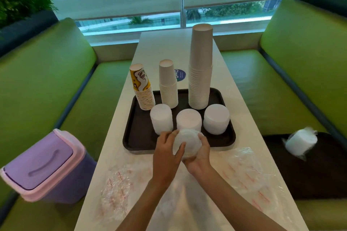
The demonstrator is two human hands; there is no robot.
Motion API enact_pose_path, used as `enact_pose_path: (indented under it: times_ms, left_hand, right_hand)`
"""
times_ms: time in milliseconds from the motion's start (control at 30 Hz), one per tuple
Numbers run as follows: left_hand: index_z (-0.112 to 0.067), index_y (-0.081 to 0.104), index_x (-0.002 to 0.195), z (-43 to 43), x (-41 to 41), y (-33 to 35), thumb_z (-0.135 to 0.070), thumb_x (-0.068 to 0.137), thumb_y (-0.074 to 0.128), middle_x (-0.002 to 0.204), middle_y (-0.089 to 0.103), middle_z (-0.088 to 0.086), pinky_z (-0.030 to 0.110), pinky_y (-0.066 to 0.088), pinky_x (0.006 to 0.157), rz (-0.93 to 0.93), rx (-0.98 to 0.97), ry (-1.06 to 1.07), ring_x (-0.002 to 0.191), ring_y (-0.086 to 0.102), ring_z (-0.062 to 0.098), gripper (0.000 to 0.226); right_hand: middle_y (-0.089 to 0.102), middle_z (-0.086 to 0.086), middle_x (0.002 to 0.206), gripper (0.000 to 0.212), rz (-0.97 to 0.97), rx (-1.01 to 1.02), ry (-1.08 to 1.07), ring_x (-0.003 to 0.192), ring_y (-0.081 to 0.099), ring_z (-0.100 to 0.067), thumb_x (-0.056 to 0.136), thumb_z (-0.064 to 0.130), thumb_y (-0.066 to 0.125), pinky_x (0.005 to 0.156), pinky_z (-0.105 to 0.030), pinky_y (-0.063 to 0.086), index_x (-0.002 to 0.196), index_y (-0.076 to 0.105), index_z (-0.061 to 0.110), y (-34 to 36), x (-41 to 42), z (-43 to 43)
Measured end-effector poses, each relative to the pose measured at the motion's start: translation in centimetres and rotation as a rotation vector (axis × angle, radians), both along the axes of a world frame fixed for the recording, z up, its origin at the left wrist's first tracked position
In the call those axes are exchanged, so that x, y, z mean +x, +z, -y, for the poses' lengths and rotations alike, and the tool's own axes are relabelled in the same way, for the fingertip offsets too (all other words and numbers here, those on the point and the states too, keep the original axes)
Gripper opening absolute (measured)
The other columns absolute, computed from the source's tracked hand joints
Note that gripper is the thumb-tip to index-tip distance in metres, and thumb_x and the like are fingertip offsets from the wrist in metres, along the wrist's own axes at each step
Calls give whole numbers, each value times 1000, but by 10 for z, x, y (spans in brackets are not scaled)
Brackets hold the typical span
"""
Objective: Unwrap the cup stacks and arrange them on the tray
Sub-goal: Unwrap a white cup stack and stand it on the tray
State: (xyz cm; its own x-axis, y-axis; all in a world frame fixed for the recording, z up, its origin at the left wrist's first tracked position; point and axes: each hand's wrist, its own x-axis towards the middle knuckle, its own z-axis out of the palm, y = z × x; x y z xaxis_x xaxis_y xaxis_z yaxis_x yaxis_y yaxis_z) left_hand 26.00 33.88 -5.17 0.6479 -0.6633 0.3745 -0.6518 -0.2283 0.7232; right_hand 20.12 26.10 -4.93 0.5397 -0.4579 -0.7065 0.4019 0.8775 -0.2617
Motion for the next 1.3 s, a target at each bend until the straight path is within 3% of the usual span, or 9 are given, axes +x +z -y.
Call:
enact_pose_path:
  times_ms: [167, 367, 600, 733, 1033, 1300]
  left_hand:
    - [-10, 61, 121, -5, -2, -6, -20, 88, 65, 115, 56, 8, 28, 54, 85, 17, 3, 25, 101, 59, 21, 36]
    - [-15, 62, 116, -10, -6, -5, -26, 87, 59, 116, 54, 4, 32, 58, 81, -17, -32, 14, 98, 61, 19, 32]
    - [-13, 60, 118, -12, -8, -11, -15, 86, 66, 120, 56, 5, 36, 58, 82, -33, -65, 17, 103, 59, 20, 32]
    - [-9, 60, 121, -8, -10, -10, -25, 85, 62, 119, 57, 9, 36, 56, 86, -48, -63, 51, 104, 59, 21, 40]
    - [-13, 61, 113, -5, -8, -6, -27, 81, 62, 115, 51, 2, 33, 57, 84, -96, -74, -1, 100, 58, 19, 35]
    - [-14, 60, 109, -4, -10, -6, -25, 80, 63, 117, 52, 3, 39, 58, 83, -81, -85, -24, 104, 58, 23, 31]
  right_hand:
    - [60, -18, 111, 58, 20, 2, -1, 91, 60, -31, 86, 45, 56, 60, -35, 53, 134, 48, 13, 2, 1, -6]
    - [59, -18, 98, 41, 29, -2, -8, 86, 57, -32, 89, 42, 54, 69, -40, 51, 118, 50, 13, 8, -4, -9]
    - [59, -19, 99, 30, 5, -35, -22, 87, 57, -32, 91, 40, 52, 71, -41, 51, 107, 51, 16, 11, -5, -11]
    - [60, -17, 95, 22, 31, -60, -43, 84, 58, -31, 92, 37, 50, 72, -41, 51, 99, 53, 16, 14, -5, -11]
    - [60, -16, 91, 21, 23, -48, -38, 80, 59, -29, 93, 37, 49, 52, -33, 57, 95, 52, 17, 16, -6, -9]
    - [60, -18, 97, 37, 26, -56, -39, 85, 60, -32, 93, 38, 51, 50, -34, 58, 122, 48, 16, 7, -6, -4]
